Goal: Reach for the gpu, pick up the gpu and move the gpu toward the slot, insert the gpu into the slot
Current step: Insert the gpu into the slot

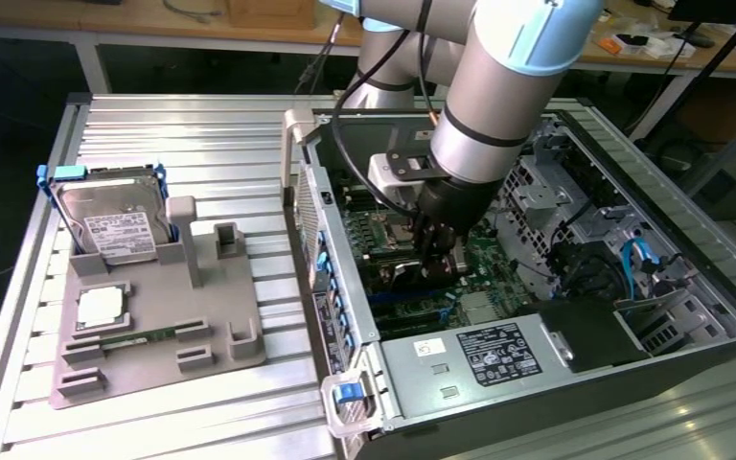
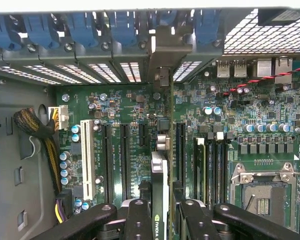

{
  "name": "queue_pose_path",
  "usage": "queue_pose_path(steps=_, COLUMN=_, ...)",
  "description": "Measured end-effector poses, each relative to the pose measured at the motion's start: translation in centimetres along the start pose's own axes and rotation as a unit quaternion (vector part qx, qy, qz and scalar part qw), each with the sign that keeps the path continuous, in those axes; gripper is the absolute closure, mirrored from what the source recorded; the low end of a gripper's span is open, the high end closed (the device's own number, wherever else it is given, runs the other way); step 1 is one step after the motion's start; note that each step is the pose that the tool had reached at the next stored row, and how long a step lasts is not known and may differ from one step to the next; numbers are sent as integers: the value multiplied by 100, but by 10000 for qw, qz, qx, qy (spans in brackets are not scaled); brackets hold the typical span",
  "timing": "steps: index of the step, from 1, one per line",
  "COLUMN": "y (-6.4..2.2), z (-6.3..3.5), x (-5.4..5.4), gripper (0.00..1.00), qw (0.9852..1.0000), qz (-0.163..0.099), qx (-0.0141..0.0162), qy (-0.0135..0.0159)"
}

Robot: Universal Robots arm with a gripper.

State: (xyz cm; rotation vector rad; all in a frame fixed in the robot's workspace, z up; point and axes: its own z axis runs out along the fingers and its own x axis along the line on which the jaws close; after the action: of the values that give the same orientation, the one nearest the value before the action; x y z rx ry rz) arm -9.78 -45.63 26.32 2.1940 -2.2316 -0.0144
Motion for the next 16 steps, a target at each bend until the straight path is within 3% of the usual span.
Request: queue_pose_path(steps=16, y=0, z=39, x=0, gripper=73, qw=10000, qz=0, qx=-1, qy=1)
